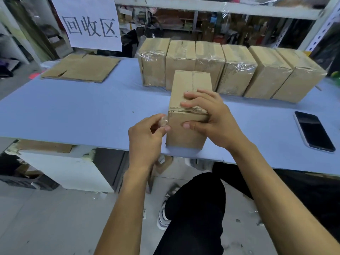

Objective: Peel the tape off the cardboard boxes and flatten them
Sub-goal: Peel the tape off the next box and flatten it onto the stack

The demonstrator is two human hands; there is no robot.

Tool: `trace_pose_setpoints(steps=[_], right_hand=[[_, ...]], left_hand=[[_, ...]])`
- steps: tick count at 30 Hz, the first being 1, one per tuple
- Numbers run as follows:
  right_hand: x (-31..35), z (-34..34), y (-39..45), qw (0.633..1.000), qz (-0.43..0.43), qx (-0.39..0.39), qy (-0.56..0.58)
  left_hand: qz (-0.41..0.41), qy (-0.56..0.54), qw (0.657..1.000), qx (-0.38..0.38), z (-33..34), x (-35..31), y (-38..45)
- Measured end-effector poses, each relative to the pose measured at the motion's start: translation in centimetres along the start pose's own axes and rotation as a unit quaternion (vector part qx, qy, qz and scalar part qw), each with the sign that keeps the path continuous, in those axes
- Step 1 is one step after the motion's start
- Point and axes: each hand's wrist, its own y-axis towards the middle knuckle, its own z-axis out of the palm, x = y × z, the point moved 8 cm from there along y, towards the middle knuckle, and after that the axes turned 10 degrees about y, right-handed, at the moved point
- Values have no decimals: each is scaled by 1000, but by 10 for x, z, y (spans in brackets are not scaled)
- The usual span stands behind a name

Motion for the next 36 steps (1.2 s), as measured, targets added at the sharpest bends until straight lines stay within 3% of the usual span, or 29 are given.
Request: trace_pose_setpoints(steps=[5,15,18,22,36], right_hand=[[-3,-6,3,999,-14,7,28],[-11,-5,6,999,-8,18,37],[-12,-8,8,999,-9,10,36],[-13,-8,9,999,-17,18,31],[-21,-15,12,997,-8,58,48]], left_hand=[[-11,-20,998,60,0,-3,6],[-88,-53,994,49,1,-4,5],[-78,-44,994,69,6,-12,1],[-100,-77,991,38,10,-15,-4],[-86,-24,995,34,16,-8,5]])
